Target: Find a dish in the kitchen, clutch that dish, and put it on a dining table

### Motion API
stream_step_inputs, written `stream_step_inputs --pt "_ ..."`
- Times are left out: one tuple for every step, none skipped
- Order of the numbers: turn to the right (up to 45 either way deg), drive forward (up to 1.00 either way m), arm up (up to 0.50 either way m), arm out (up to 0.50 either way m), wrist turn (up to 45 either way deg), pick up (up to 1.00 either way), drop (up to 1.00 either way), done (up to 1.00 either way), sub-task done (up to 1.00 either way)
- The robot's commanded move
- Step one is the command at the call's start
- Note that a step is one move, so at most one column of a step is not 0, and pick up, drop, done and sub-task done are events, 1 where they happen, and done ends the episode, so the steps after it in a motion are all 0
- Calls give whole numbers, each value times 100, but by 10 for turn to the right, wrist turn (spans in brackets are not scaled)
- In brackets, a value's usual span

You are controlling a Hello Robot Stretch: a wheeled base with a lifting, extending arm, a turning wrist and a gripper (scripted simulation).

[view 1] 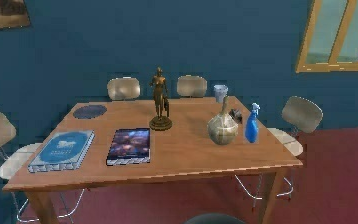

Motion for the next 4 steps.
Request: stream_step_inputs --pt "-60 0 0 0 0 0 0 0 0" --pt "-30 0 0 0 0 0 0 0 0" --pt "0 20 0 0 0 0 0 0 0" --pt "90 0 0 0 0 0 0 0 0"
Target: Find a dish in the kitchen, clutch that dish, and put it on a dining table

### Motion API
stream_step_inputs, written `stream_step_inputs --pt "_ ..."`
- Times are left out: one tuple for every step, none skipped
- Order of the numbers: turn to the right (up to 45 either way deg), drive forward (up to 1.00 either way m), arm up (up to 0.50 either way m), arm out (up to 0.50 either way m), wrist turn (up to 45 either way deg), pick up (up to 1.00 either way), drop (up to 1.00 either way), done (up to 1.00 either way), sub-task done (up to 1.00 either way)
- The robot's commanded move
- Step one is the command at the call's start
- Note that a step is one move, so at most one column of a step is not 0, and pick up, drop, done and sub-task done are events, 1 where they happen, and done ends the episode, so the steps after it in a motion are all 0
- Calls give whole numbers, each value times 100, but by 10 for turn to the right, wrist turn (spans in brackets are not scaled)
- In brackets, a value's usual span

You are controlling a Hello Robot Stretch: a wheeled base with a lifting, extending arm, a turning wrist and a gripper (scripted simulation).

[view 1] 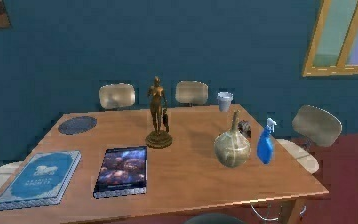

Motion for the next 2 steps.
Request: stream_step_inputs --pt "-90 0 0 0 0 0 0 0 0" --pt "90 0 0 0 0 0 0 0 0"
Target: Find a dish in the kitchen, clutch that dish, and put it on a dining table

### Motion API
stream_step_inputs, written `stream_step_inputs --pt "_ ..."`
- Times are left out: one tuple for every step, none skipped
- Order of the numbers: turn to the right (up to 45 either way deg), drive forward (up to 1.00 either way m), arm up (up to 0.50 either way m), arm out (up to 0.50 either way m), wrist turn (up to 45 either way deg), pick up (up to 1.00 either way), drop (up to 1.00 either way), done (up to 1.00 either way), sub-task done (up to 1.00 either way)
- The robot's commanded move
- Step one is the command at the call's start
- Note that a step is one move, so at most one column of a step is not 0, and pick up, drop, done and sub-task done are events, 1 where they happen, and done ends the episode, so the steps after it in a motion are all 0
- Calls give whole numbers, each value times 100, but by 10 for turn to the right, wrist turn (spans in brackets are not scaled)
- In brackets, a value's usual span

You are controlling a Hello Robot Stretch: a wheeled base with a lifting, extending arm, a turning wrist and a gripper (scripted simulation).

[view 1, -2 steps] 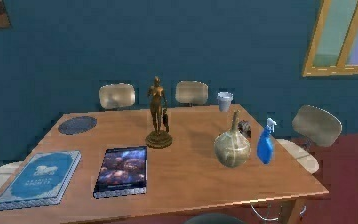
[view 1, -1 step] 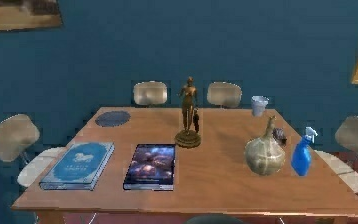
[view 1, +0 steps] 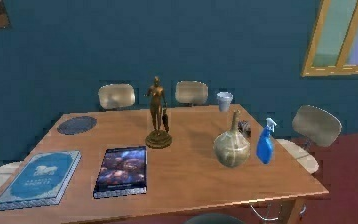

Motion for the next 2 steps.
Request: stream_step_inputs --pt "-30 0 0 0 0 0 0 0 0" --pt "30 0 0 0 0 0 0 0 0"
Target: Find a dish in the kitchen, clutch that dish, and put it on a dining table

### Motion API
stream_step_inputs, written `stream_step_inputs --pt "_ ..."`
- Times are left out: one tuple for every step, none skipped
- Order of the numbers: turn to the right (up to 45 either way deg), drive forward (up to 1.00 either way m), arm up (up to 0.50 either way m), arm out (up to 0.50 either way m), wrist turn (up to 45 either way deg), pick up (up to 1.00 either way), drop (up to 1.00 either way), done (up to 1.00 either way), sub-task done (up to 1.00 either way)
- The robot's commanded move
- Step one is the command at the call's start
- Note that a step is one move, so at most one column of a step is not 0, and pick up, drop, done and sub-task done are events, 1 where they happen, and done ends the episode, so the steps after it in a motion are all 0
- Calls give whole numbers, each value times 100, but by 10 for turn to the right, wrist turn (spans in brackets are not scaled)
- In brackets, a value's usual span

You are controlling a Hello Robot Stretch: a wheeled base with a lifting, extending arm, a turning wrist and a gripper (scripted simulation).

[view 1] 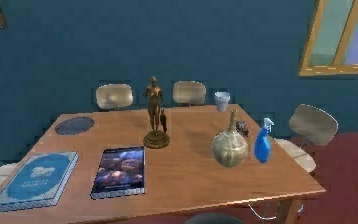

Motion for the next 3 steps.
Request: stream_step_inputs --pt "0 30 0 0 0 0 0 0 0" --pt "-60 0 0 0 0 0 0 0 0" --pt "30 0 0 0 0 0 0 0 0"
